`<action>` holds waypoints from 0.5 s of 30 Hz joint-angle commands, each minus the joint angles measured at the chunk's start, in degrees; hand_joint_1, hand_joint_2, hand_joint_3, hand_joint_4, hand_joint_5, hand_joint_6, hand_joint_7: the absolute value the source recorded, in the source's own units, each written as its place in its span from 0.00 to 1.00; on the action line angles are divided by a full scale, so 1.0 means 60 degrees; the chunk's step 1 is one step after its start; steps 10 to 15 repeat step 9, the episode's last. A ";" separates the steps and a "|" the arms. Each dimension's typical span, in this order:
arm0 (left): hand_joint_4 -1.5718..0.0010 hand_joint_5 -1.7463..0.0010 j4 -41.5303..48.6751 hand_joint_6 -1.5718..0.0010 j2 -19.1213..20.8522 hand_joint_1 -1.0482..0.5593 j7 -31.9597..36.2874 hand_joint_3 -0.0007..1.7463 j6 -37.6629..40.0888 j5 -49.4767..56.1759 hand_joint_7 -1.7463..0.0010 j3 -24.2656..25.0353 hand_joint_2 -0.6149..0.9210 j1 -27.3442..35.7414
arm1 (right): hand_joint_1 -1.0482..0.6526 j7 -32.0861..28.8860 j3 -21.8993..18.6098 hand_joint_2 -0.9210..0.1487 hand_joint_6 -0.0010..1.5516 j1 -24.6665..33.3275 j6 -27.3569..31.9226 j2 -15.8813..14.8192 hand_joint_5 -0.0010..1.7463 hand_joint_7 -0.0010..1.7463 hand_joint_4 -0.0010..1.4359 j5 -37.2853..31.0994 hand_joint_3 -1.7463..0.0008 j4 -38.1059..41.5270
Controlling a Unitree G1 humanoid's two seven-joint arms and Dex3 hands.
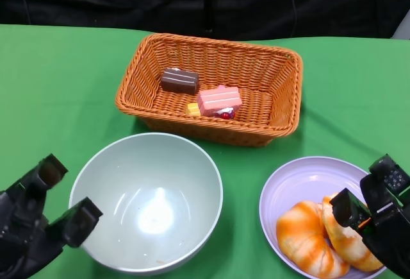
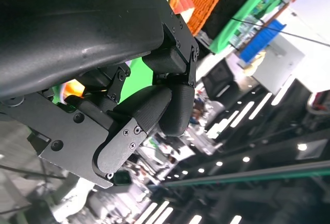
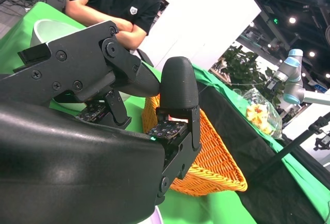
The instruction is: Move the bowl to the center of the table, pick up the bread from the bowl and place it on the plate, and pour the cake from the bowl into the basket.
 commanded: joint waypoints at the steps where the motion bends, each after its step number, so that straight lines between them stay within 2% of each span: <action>1: 0.45 0.00 -0.0163 0.57 0.0140 0.51 -0.0309 0.86 -0.0028 0.0258 0.00 0.0083 0.71 -0.0036 | 0.51 0.0001 -0.0033 0.20 0.41 0.0075 -0.0116 -0.0158 1.00 1.00 0.60 -0.0030 0.48 -0.0208; 8: 0.45 0.00 -0.0323 0.57 0.0012 0.52 -0.0077 0.88 0.0119 0.0303 0.00 0.0198 0.71 -0.0002 | 0.51 0.0112 -0.0010 0.23 0.42 0.0082 -0.0165 -0.0253 1.00 1.00 0.61 -0.0172 0.43 -0.0180; 15: 0.45 0.00 -0.0337 0.57 -0.0019 0.52 -0.0056 0.88 0.0111 0.0308 0.00 0.0212 0.71 0.0000 | 0.51 0.0065 -0.0007 0.23 0.43 0.0082 -0.0156 -0.0250 1.00 1.00 0.61 -0.0181 0.42 -0.0197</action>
